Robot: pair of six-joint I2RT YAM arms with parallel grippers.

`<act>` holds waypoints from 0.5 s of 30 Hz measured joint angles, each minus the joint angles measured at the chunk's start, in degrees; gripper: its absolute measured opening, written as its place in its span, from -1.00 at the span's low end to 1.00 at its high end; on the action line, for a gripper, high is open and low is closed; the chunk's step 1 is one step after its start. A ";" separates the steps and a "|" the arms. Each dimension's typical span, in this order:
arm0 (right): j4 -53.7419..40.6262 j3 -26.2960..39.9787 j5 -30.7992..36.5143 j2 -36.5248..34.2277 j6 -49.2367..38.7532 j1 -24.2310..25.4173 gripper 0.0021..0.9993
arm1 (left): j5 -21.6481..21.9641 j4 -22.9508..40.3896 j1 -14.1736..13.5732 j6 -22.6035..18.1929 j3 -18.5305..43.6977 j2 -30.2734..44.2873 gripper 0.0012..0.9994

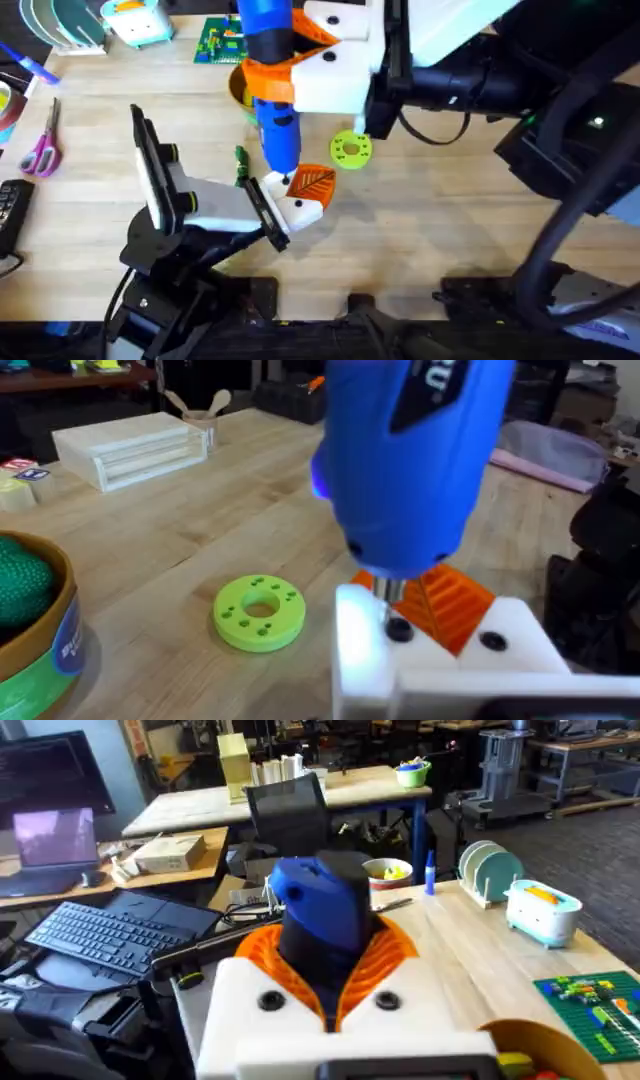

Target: Pick up the gripper from the table and insert it into the empty holder that is missing its gripper. Then pick up a screw, insert it into the mounting hole, and use the screwdriver to tighten it. Finally, clean up the table by picking up the vegetable and placing it into the bucket.

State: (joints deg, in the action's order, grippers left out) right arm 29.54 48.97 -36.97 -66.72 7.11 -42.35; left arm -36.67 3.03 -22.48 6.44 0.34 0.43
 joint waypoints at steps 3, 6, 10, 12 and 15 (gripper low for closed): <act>0.01 0.00 -0.08 0.00 0.00 0.00 -0.95 | 0.00 0.00 0.00 0.00 0.00 0.00 -0.97; 0.04 0.00 -0.42 0.00 0.00 0.00 -0.95 | 0.00 0.00 0.00 0.00 0.00 0.00 -0.97; 0.07 0.00 -0.67 0.00 0.00 0.00 -0.95 | 0.00 0.00 0.00 0.00 0.00 0.00 -0.97; 0.11 0.00 -0.82 0.00 0.00 0.00 -0.95 | 0.00 0.00 0.00 0.00 0.00 0.00 -0.97; 0.29 0.00 -0.87 0.00 0.33 0.00 -0.95 | 0.00 0.00 0.00 0.00 0.00 0.00 -0.97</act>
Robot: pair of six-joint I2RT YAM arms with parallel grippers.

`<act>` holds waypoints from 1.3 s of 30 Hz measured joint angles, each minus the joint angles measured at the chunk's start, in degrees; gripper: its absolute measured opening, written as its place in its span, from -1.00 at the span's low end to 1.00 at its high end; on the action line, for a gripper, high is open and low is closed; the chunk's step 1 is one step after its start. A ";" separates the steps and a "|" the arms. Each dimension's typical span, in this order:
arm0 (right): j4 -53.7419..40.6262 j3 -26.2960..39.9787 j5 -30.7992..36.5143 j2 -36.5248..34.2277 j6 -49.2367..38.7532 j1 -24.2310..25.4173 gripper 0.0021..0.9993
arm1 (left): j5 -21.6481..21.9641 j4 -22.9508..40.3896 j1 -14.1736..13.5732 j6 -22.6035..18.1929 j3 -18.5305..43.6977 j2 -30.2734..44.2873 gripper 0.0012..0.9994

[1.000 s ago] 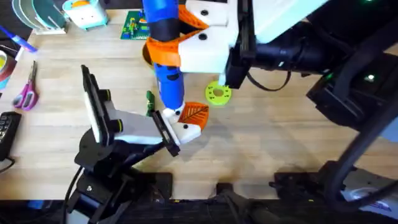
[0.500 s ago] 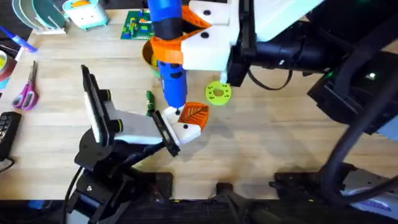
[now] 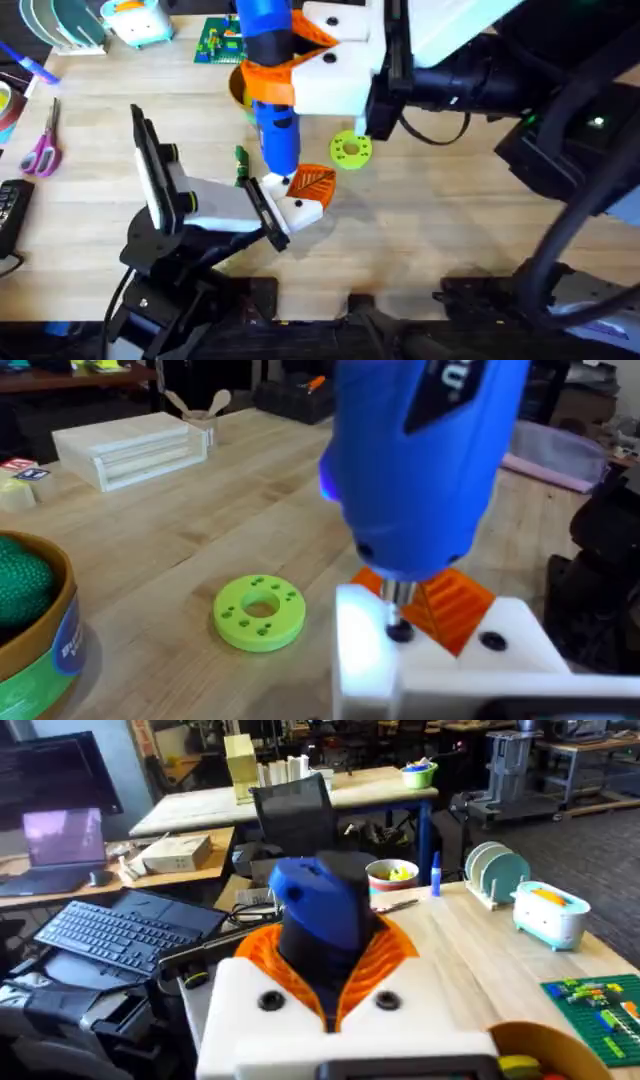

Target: Pick up the gripper from the table and insert it into the empty holder that is missing its gripper. Then pick up a screw, insert it into the mounting hole, and use the screwdriver to tighten it. Finally, clean up the table by picking up the vegetable and placing it into the bucket.

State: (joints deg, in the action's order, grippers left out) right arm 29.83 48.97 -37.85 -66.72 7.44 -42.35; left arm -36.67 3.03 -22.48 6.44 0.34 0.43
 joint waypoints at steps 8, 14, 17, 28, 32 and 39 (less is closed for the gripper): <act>2.29 0.00 -0.25 0.24 1.22 0.00 -0.95 | 0.00 0.00 0.00 0.00 0.00 -0.02 -0.97; 0.47 0.00 -0.62 0.48 1.53 0.04 -0.95 | 0.00 0.00 0.00 0.00 0.00 0.00 -0.97; -0.27 0.00 -0.61 0.48 1.57 0.04 -0.95 | 0.00 0.00 0.00 0.00 0.00 0.00 -0.97; -0.23 0.00 -0.59 0.48 1.55 0.04 -0.95 | 0.00 0.00 0.00 0.00 0.00 0.00 -0.97; -0.14 0.00 -0.59 0.48 1.53 0.04 -0.95 | 0.00 0.00 0.00 0.00 0.00 0.00 -0.97; -0.05 0.00 -0.59 0.48 1.33 0.04 -0.95 | 0.00 0.00 0.00 0.00 0.00 0.00 -0.97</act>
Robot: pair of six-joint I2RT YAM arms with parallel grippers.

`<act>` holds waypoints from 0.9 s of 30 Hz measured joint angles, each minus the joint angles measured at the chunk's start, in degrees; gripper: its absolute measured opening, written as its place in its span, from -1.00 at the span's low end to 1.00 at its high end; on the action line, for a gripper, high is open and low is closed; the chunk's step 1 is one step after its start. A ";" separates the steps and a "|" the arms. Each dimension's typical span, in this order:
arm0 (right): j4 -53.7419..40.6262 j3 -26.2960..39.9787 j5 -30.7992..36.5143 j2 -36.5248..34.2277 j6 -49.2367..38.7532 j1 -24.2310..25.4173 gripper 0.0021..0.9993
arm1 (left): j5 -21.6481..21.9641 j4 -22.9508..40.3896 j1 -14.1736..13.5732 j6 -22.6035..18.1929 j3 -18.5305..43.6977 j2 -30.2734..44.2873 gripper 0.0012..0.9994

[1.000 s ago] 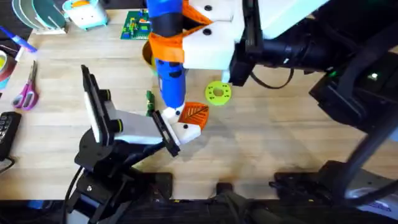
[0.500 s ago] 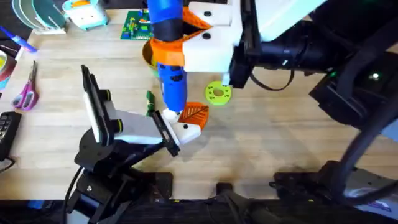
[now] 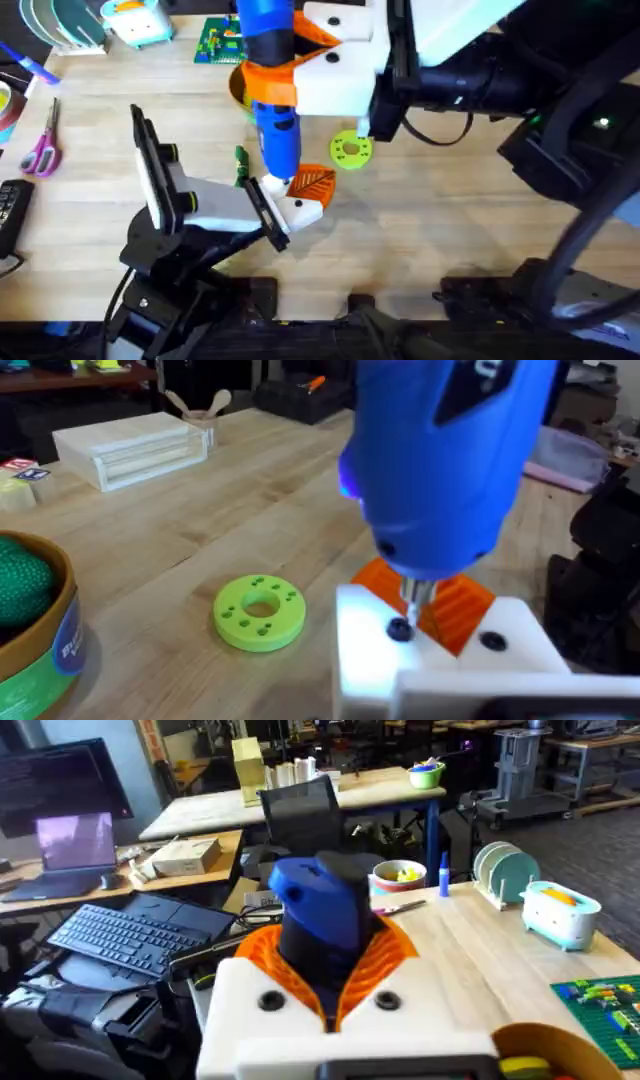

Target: Pick up the gripper from the table and insert it into the empty holder that is missing its gripper. Then pick up a screw, insert it into the mounting hole, and use the screwdriver to tighten it. Finally, clean up the table by picking up the vegetable and placing it into the bucket.

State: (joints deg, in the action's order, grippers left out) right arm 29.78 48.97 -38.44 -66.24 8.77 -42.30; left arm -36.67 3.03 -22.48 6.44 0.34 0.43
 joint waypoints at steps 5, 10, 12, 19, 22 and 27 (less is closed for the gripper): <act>0.01 0.00 -0.02 0.00 -0.47 0.00 -0.95 | 0.00 0.00 0.00 0.00 0.00 0.00 -0.97; 0.00 0.00 0.00 0.02 -0.68 0.00 -0.95 | 0.00 0.00 0.00 0.00 0.00 0.00 -0.97; 0.00 0.00 0.00 0.00 -0.69 0.00 -0.95 | 0.00 0.00 0.00 0.00 0.00 0.00 -0.97; 0.02 0.00 0.00 0.00 -0.71 0.00 -0.95 | 0.00 0.00 0.00 0.00 0.00 0.00 -0.97; 0.00 0.00 0.00 0.00 -0.78 0.00 -0.95 | 0.00 0.00 0.00 0.00 0.00 0.00 -0.97; -0.53 0.00 0.00 0.00 -0.92 0.00 -0.95 | 0.00 0.00 0.00 0.00 0.00 0.00 -0.97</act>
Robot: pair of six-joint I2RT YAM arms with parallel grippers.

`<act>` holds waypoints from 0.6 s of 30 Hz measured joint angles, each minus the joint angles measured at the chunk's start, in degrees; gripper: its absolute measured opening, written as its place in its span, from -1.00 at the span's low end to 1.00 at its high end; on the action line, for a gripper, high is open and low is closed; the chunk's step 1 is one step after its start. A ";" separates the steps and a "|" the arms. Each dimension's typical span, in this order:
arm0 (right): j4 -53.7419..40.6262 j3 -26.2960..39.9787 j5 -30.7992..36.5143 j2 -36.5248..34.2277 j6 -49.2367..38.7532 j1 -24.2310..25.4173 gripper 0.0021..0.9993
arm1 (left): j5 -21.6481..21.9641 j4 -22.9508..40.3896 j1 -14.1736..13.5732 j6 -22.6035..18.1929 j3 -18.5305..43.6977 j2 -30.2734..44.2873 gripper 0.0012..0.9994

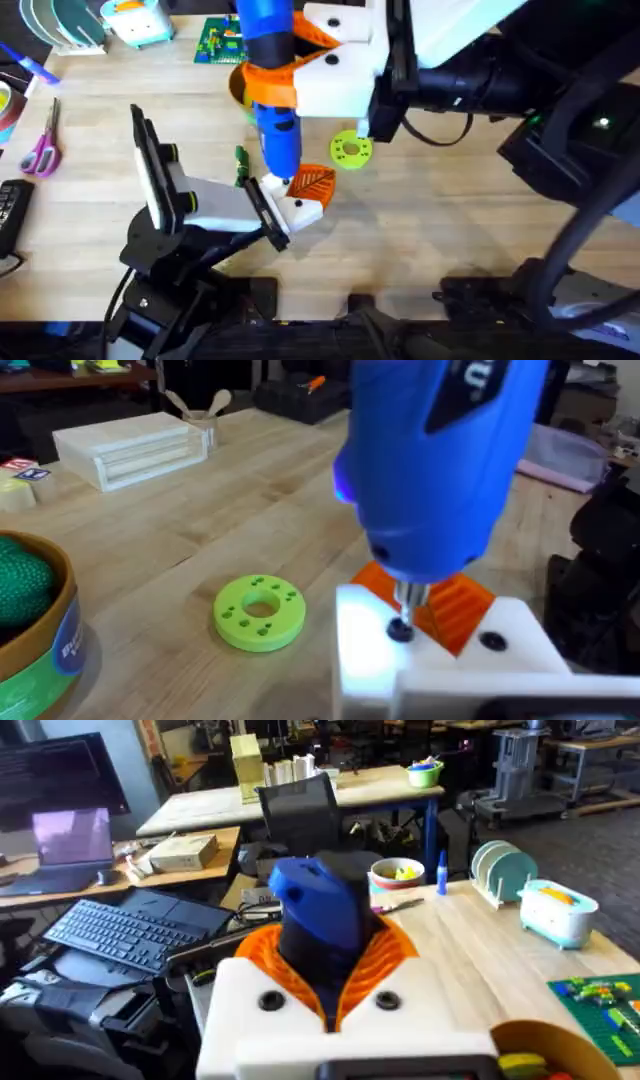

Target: Pick up the gripper from the table and insert it into the empty holder that is missing its gripper. Then pick up a screw, insert it into the mounting hole, and use the screwdriver to tighten it. Finally, clean up the table by picking up the vegetable and placing it into the bucket.

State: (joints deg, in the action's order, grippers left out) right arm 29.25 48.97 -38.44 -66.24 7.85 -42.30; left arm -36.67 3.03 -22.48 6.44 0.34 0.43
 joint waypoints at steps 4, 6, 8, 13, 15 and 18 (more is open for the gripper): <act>-0.70 0.00 0.00 -0.40 -0.18 0.00 -0.95 | -0.02 0.02 0.00 0.02 0.00 0.00 -0.97; -0.51 0.00 0.04 -0.71 -0.17 0.00 -0.95 | -0.02 0.04 0.00 0.02 0.00 0.00 -0.97; -0.43 0.00 0.04 -0.76 -0.17 0.00 -0.95 | -0.02 0.04 0.00 0.02 0.00 0.00 -0.97; -0.45 0.00 0.01 -0.76 -0.17 0.00 -0.95 | -0.02 0.04 0.00 0.02 0.00 0.00 -0.97; -0.47 0.00 0.00 -0.76 -0.17 0.00 -0.95 | -0.02 0.04 0.00 0.02 0.00 0.00 -0.97; -0.45 0.00 0.00 -0.76 -0.17 0.00 -0.95 | -0.02 0.04 0.00 0.02 0.00 0.00 -0.97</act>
State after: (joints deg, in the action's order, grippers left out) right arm 28.80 48.97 -38.44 -67.00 7.68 -42.30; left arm -36.69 3.07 -22.48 6.46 0.34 0.43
